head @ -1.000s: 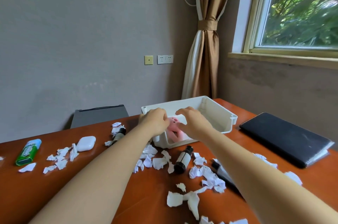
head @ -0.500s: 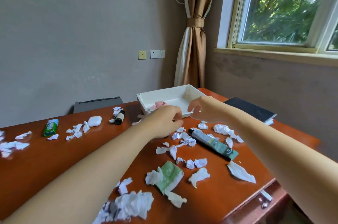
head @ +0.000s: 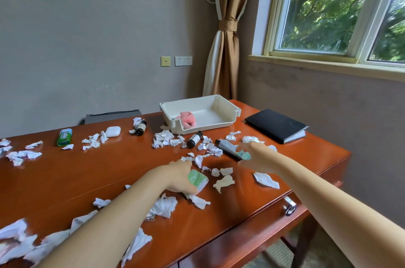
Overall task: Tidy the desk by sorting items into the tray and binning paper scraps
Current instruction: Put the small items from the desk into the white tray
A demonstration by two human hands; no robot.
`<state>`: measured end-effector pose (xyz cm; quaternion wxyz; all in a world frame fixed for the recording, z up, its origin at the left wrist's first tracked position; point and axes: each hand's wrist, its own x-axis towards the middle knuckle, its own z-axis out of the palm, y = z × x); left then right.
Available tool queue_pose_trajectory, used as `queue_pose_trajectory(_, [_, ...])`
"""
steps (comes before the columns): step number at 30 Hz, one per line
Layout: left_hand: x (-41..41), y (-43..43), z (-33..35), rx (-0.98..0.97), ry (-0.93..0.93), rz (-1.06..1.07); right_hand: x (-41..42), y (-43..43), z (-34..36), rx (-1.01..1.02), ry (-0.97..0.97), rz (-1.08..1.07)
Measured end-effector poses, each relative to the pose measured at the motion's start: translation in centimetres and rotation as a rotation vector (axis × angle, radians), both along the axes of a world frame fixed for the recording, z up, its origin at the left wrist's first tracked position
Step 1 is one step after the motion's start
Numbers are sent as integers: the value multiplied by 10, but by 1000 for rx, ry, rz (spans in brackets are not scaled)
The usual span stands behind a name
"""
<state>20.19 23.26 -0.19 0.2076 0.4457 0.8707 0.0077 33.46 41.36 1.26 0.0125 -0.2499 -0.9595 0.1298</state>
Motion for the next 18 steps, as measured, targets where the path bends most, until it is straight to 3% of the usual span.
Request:
queue_pose_trajectory(10, [-14, -6, -7, 66, 35, 51, -24, 14, -22, 39, 2, -136])
queue_pose_trajectory(18, [-33, -8, -19, 291, -49, 123, -38, 31, -27, 27, 5, -162])
